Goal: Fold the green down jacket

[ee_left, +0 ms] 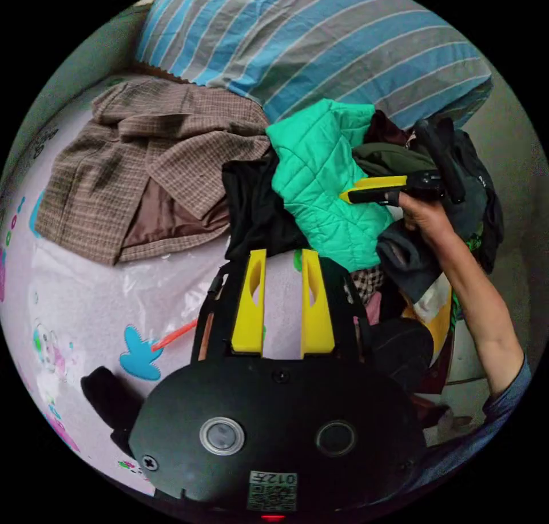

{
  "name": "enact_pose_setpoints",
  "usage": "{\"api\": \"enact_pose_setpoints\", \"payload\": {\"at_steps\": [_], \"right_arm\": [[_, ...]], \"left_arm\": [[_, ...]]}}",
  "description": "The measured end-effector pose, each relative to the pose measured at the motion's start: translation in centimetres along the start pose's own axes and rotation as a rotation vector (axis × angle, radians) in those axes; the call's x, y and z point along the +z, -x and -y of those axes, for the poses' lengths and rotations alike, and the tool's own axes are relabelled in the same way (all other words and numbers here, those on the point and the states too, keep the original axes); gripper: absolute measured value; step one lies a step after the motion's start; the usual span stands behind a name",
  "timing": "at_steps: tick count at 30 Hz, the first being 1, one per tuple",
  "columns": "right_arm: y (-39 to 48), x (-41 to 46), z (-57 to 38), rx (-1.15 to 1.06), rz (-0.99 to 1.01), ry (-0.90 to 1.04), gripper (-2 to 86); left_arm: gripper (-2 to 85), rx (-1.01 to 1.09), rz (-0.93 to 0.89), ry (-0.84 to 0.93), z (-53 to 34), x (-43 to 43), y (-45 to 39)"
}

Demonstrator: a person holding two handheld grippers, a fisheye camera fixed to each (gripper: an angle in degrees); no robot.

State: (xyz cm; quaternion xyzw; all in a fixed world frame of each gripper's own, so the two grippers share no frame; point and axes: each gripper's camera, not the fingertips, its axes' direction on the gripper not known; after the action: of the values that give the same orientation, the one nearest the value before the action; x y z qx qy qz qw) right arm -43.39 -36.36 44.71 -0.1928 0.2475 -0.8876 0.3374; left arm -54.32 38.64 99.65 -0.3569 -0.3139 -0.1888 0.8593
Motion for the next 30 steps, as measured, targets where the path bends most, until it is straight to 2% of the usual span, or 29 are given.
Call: {"api": "enact_pose_setpoints", "payload": {"at_steps": [5, 7, 9, 11, 15, 17, 20, 25, 28, 30], "right_arm": [[-4.6, -2.7, -2.2, -0.025, 0.091, -0.057, -0.2], [-6.8, -3.7, -3.0, 0.001, 0.162, -0.084, -0.5], [-9.5, -4.7, -4.3, 0.019, 0.251, -0.114, -0.6], [-11.2, -5.4, -5.2, 0.023, 0.296, -0.14, -0.6], [-14.6, -7.8, -7.4, 0.038, 0.369, -0.229, -0.8], [-16.9, -9.2, -8.4, 0.1, 0.464, -0.304, -0.8], [-20.1, -11.7, -10.2, 0.157, 0.634, -0.447, -0.8], [-20.9, -17.0, -11.9, 0.111, 0.763, -0.62, -0.8], [-19.6, -20.9, -11.5, 0.01, 0.802, -0.691, -0.8], [-17.7, -24.3, -10.5, -0.109, 0.927, -0.763, -0.8]], "left_arm": [[12.4, -0.076, -0.146, 0.028, 3.2, 3.9, 0.1], [13.2, -0.017, -0.197, 0.078, 4.4, 6.1, -1.1], [12.9, 0.031, -0.168, 0.104, 4.9, 7.2, -2.3], [11.5, 0.021, -0.173, 0.112, 5.3, 7.8, -2.7], [4.8, -0.076, -0.311, 0.095, 6.2, 6.8, -1.9], [3.4, -0.069, -0.412, 0.031, 6.1, 5.1, -1.5], [2.0, -0.028, -0.639, -0.189, 5.3, -0.4, -0.6], [1.4, 0.125, -0.59, -0.305, 4.4, -8.3, -1.9], [1.3, 0.221, -0.527, -0.386, 2.8, -14.1, -2.9], [1.3, 0.253, -0.521, -0.47, 1.3, -18.1, -3.0]]}}
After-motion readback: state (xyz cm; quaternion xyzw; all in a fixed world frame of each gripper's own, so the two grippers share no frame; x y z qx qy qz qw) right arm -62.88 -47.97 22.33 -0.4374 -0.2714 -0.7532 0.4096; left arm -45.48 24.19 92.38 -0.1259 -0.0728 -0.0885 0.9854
